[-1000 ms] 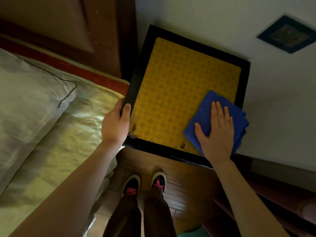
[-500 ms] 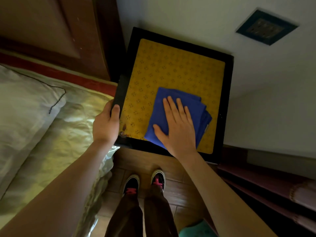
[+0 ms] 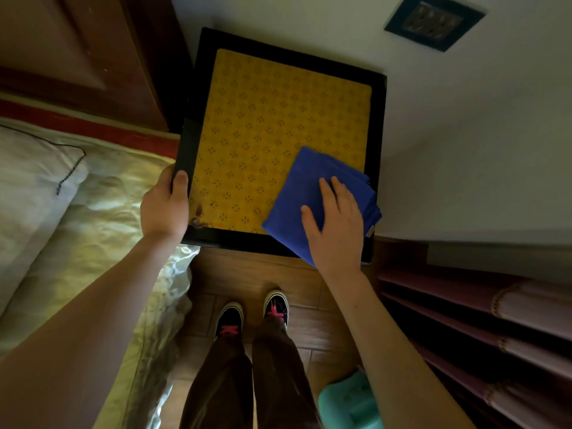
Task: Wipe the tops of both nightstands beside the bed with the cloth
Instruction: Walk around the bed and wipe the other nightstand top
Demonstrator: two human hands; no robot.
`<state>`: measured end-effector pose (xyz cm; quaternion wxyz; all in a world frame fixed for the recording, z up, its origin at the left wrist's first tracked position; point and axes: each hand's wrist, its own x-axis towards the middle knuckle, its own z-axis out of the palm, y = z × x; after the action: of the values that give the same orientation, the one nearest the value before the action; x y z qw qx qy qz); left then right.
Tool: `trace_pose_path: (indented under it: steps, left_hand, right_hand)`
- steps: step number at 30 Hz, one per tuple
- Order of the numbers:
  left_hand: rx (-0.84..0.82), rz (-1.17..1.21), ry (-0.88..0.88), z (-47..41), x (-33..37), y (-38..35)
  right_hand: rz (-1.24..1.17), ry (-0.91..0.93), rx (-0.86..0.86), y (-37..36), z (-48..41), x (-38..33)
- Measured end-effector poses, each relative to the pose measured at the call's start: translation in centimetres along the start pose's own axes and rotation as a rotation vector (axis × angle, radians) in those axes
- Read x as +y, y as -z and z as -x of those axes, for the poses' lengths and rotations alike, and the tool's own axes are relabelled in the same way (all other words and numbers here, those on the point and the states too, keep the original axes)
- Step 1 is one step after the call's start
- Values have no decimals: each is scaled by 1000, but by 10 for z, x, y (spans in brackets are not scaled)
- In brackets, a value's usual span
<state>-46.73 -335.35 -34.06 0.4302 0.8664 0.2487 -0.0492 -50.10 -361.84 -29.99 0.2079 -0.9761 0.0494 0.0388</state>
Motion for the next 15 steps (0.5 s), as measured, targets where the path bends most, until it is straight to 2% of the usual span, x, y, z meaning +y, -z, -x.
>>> trace_pose_path:
  steps: [4, 6, 12, 15]
  left_hand:
    - [-17, -2, 11, 1, 2, 1]
    - [-15, 0, 15, 1, 2, 1]
    - [-10, -29, 5, 1, 2, 0]
    - [-15, -16, 6, 1, 1, 0]
  right_hand:
    - [195, -242, 81, 5, 15, -3]
    - [190, -377, 81, 4, 16, -3]
    - [39, -714, 39, 2, 12, -11]
    - [-199, -807, 69, 4, 9, -17]
